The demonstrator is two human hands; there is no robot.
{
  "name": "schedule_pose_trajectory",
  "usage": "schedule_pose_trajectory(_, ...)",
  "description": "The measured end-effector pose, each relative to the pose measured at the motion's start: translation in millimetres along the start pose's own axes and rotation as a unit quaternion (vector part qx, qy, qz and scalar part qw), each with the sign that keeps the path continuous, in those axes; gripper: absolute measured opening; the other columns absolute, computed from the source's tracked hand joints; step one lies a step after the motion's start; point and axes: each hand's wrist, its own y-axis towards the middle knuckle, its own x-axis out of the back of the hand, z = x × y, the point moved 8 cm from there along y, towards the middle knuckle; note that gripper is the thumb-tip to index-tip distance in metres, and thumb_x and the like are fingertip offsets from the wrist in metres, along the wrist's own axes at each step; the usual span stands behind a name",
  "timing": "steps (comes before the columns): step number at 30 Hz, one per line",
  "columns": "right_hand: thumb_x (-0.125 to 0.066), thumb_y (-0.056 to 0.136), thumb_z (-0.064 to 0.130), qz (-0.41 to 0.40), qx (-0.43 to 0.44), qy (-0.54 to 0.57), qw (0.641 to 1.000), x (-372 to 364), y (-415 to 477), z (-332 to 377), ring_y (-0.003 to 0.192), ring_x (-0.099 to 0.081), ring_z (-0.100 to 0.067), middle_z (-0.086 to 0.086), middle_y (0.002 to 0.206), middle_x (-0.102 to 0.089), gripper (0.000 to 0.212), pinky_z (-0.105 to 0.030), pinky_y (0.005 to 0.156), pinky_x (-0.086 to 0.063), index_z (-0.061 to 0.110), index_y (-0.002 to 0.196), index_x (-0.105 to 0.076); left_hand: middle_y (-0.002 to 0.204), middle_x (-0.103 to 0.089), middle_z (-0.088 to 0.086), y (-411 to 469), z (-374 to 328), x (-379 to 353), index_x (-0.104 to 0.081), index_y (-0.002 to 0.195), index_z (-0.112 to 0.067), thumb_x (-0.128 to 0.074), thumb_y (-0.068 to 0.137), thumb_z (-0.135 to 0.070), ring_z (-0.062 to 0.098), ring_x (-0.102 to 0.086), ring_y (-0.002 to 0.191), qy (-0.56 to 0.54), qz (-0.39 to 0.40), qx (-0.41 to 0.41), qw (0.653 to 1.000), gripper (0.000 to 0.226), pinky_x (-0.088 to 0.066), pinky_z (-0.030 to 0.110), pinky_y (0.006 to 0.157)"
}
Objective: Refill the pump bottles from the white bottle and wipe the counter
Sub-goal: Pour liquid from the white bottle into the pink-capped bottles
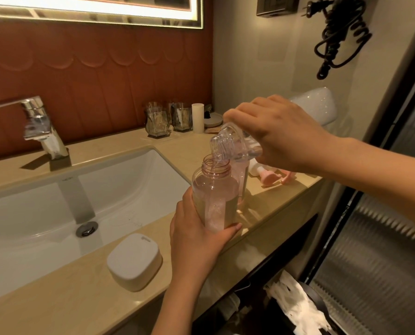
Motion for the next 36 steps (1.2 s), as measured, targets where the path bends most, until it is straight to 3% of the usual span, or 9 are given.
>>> schedule_pose_trajectory(36, -0.061, 0.066, -0.011, 0.003, 0.025, -0.013, 1.0, 2.0, 2.6, 3.3, 0.08, -0.055, -0.032, -0.013, 0.098, -0.061, 0.06, -0.043, 0.069, -0.047, 0.009, 0.121, -0.05, 0.133, -0.042, -0.012, 0.3, 0.5, -0.6, -0.027, 0.141, -0.031, -0.083, 0.052, -0.057, 0.009, -0.041, 0.122, 0.002, 0.002, -0.003, 1.0, 0.109, -0.042, 0.041, 0.103)
